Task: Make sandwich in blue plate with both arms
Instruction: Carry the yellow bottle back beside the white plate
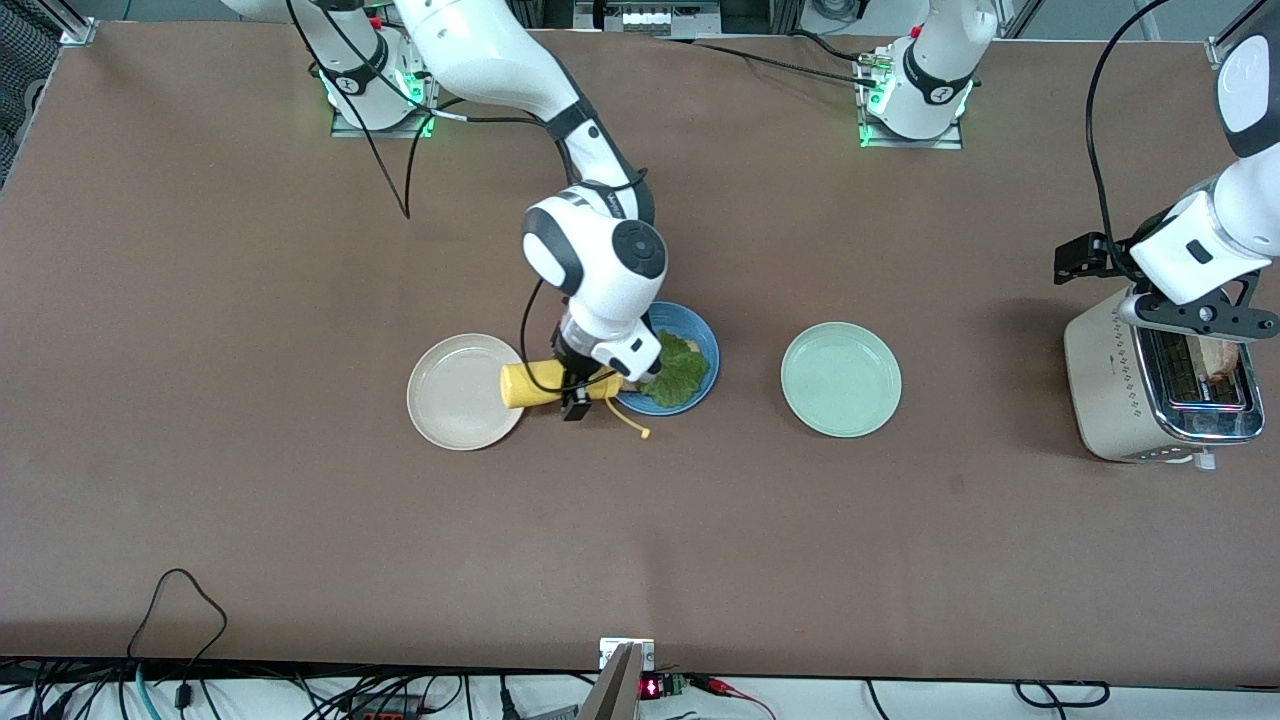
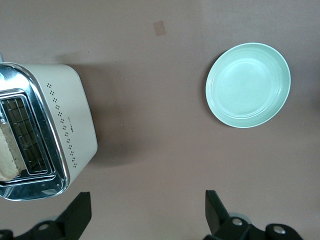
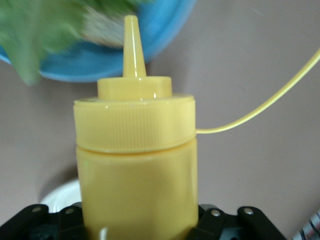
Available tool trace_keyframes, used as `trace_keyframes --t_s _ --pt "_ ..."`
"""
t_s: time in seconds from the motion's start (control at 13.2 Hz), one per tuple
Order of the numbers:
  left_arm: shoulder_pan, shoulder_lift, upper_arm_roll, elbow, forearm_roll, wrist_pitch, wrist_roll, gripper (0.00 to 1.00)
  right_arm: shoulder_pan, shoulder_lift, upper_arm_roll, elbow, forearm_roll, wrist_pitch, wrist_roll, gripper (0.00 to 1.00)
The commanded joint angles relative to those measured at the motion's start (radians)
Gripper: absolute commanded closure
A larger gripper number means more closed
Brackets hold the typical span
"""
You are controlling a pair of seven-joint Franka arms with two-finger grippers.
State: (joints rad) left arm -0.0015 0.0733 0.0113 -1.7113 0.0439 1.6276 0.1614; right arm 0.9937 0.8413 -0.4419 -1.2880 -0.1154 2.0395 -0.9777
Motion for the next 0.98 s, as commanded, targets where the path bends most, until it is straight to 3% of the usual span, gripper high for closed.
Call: trace_keyframes --t_s 0.0,0.23,0.45,0.91 --pt "0.001 0.005 0.001 0.006 0.002 0.012 0.020 0.00 -0.041 -0.097 -0.011 -0.025 0.061 -0.032 -0.001 1.00" --pt "0.001 0.008 0.001 0.006 0.002 0.021 0.020 0.00 -0.150 -0.189 -0.009 -0.135 0.220 -0.013 0.040 1.00" --pt "0.001 0.013 0.001 0.006 0.002 0.028 0.020 0.00 -0.343 -0.315 0.021 -0.260 0.422 0.019 -0.057 1.00" --pt "0.001 0.013 -0.001 0.001 0.002 0.026 0.020 0.00 -0.709 -0.373 0.078 -0.327 0.817 0.005 -0.649 1.00"
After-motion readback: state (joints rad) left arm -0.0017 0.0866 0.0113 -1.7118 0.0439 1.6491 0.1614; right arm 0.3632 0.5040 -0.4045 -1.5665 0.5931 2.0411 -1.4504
